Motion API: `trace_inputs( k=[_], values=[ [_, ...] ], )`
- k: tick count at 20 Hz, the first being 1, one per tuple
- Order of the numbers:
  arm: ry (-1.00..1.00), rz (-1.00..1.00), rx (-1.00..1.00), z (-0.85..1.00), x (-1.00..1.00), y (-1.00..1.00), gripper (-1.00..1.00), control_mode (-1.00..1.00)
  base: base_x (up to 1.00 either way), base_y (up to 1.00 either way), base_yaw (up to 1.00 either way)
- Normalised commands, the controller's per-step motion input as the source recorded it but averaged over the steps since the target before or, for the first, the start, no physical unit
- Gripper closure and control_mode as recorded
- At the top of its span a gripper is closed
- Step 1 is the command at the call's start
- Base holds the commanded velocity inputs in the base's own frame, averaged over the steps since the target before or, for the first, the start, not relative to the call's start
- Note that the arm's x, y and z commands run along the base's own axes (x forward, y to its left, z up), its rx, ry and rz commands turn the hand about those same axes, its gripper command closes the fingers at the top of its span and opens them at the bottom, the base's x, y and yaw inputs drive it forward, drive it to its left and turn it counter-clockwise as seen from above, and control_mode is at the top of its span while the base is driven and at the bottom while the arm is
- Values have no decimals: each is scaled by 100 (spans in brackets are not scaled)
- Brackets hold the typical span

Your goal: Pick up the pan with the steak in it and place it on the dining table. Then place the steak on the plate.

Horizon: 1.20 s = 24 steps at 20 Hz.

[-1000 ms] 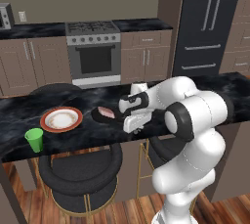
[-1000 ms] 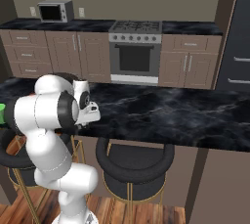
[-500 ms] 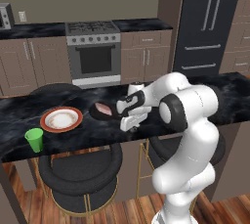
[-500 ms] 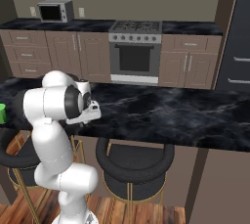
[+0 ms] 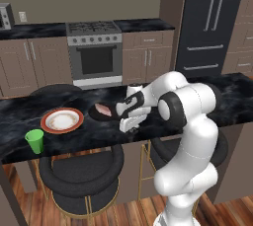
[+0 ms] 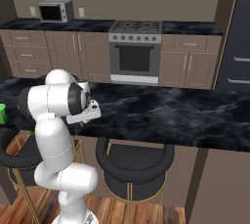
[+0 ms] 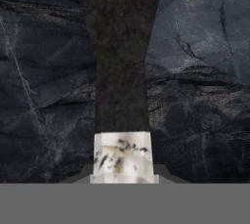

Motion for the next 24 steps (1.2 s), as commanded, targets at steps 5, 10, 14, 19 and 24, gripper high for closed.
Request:
trace_inputs(
  k=[5, 10, 14, 19, 24],
  values=[
    [-3, 0, 1, -29, 8, 15, 100, -100, 0, 0, 0],
    [-4, 0, 0, -38, 16, 25, 100, -100, 0, 0, 0],
    [-2, 0, -2, -17, 4, 9, 100, -100, 0, 0, 0],
    [0, 0, 0, 0, 0, 0, 100, -100, 0, 0, 0],
    [-1, 0, 1, 9, 0, 0, -100, -100, 0, 0, 0]
  ],
)
